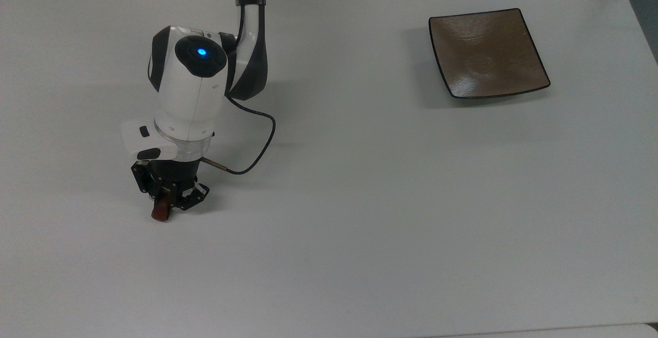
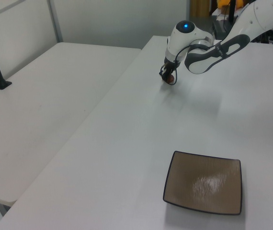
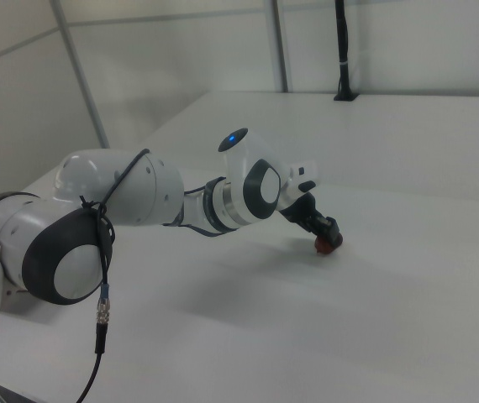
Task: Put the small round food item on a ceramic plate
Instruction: 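Close the gripper around the reddish-brown food item and lift it, then carry the held food item over to the dark square plate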
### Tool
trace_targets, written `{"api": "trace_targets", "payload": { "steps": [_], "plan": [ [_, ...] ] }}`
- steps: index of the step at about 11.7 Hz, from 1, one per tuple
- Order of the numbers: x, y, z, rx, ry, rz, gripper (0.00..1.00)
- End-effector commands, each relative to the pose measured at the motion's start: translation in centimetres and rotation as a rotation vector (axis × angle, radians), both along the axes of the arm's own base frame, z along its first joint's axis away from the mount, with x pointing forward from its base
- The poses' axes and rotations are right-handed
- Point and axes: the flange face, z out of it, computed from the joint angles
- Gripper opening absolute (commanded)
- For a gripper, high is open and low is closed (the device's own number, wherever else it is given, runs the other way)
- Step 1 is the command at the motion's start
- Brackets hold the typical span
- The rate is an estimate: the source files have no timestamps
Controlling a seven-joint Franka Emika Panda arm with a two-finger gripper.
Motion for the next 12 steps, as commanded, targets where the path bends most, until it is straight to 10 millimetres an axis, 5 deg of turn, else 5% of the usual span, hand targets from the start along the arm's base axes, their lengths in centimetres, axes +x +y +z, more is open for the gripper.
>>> {"api": "trace_targets", "payload": {
  "steps": [1,5,8,12],
  "plan": [
    [0.2,-0.3,0.2,-0.014,-0.018,-0.006,0.03],
    [-0.7,-0.7,5.1,-0.004,-0.011,-0.055,0.08],
    [-1.8,0.1,6.0,0.051,0.138,-0.067,0.07],
    [-3.9,5.3,9.3,0.083,0.321,-0.023,0.07]
  ]
}}
